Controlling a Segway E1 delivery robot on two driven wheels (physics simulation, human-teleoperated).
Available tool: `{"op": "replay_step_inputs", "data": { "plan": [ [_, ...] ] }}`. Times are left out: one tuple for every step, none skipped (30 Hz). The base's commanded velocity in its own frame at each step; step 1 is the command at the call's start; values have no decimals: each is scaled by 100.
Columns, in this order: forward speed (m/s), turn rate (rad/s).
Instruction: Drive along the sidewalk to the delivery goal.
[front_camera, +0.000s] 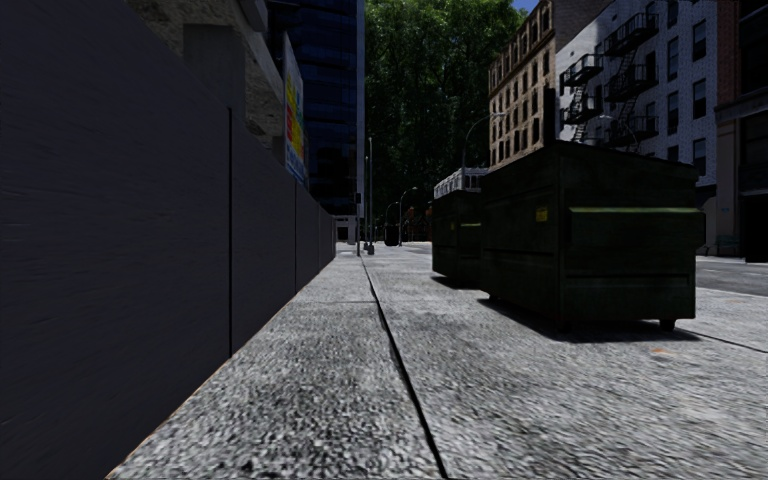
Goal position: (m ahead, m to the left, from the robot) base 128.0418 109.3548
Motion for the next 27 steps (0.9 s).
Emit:
{"op": "replay_step_inputs", "data": {
  "plan": [
    [200, 0],
    [200, 0],
    [200, 0],
    [200, 0],
    [200, 0],
    [200, 0],
    [200, 0],
    [200, 0],
    [200, 0],
    [200, 0],
    [200, 0],
    [200, 0],
    [200, 0],
    [200, 0],
    [200, 0],
    [200, 0],
    [200, 0],
    [200, 0],
    [200, 0],
    [200, 0],
    [200, 0],
    [200, 0],
    [200, 0],
    [200, 0],
    [200, 0],
    [200, 0],
    [200, 0]
  ]
}}
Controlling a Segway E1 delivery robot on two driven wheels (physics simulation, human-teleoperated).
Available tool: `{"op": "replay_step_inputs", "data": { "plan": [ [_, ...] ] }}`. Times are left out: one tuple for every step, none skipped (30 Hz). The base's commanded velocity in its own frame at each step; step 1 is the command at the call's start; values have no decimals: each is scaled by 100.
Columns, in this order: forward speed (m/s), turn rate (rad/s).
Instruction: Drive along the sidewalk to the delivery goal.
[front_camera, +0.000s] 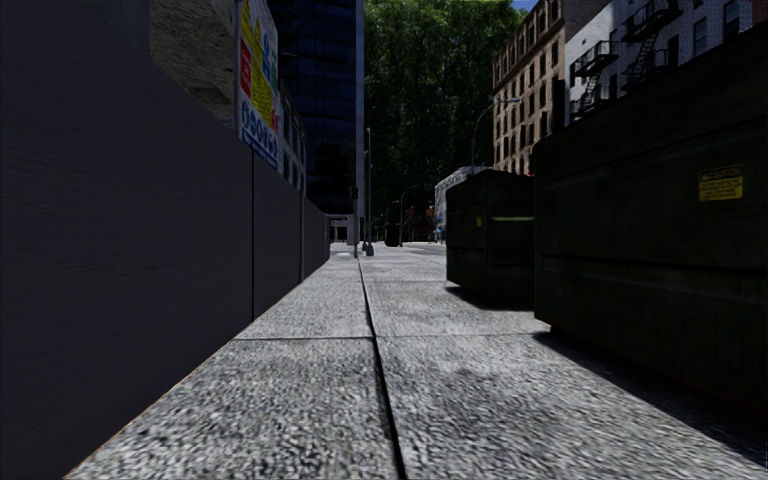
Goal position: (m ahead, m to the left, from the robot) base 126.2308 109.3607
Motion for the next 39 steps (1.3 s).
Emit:
{"op": "replay_step_inputs", "data": {
  "plan": [
    [200, 0],
    [200, 0],
    [200, 0],
    [200, 0],
    [200, 0],
    [200, 0],
    [200, 0],
    [200, 0],
    [200, 0],
    [200, 0],
    [200, 0],
    [200, 0],
    [200, 0],
    [200, 0],
    [200, 0],
    [200, 0],
    [200, 0],
    [200, 0],
    [200, 0],
    [200, 0],
    [200, 0],
    [200, 0],
    [200, 0],
    [200, 0],
    [200, 0],
    [200, 0],
    [200, 0],
    [200, 0],
    [200, 0],
    [200, 0],
    [200, 0],
    [200, 1],
    [200, 1],
    [200, 58],
    [200, 75],
    [200, 49],
    [200, 0],
    [200, 0],
    [200, 0]
  ]
}}
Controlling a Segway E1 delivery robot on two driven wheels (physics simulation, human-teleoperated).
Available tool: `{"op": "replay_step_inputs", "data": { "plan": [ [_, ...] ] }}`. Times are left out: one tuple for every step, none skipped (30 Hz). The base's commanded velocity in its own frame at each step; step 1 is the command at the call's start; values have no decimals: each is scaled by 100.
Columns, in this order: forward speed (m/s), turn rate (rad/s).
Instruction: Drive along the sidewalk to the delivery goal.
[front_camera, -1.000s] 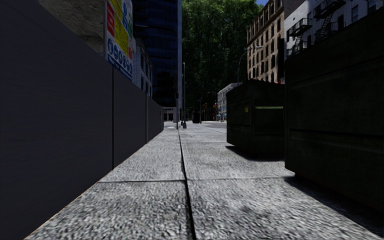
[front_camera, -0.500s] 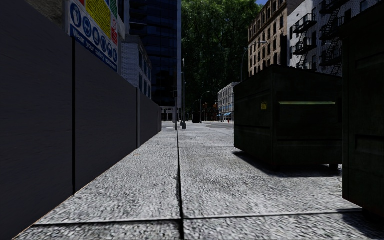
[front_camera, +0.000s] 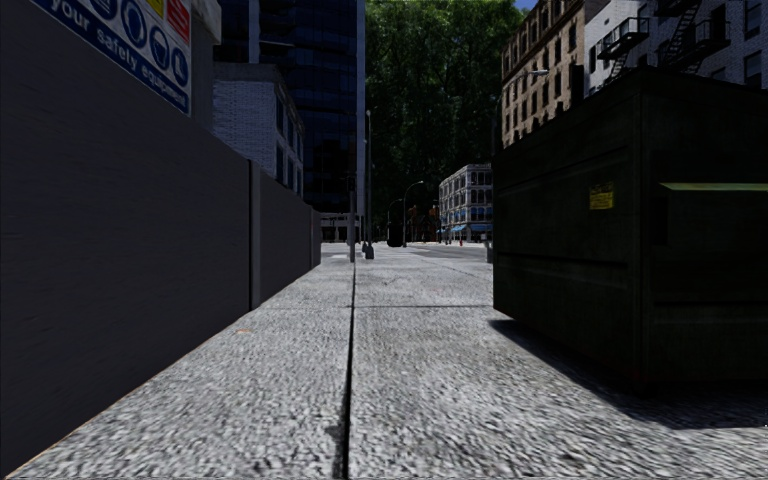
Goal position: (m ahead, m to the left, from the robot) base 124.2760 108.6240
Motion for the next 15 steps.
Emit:
{"op": "replay_step_inputs", "data": {
  "plan": [
    [200, 0],
    [200, 0],
    [200, 0],
    [200, 0],
    [200, 0],
    [200, 0],
    [200, 0],
    [200, 0],
    [200, 0],
    [200, 0],
    [200, 0],
    [200, 0],
    [200, 0],
    [200, 0],
    [200, 0]
  ]
}}
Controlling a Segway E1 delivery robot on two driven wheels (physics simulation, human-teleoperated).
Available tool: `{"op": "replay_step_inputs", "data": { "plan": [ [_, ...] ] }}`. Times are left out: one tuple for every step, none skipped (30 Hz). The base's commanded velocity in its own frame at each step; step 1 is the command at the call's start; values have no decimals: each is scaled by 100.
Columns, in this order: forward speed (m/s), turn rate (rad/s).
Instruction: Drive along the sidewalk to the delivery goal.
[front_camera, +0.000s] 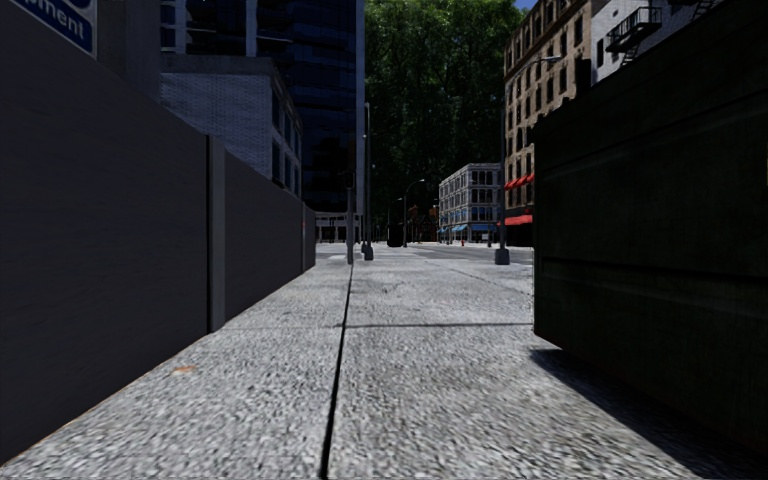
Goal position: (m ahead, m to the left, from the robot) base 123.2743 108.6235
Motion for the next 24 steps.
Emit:
{"op": "replay_step_inputs", "data": {
  "plan": [
    [200, 0],
    [200, 0],
    [200, 0],
    [200, 0],
    [200, 16],
    [200, 48],
    [200, 60],
    [200, 62],
    [200, 62],
    [200, 0],
    [200, 0],
    [200, 0],
    [200, 0],
    [200, 0],
    [200, 0],
    [200, 0],
    [200, 0],
    [200, 0],
    [200, 0],
    [200, 0],
    [200, 0],
    [200, 0],
    [200, 0],
    [200, 0]
  ]
}}
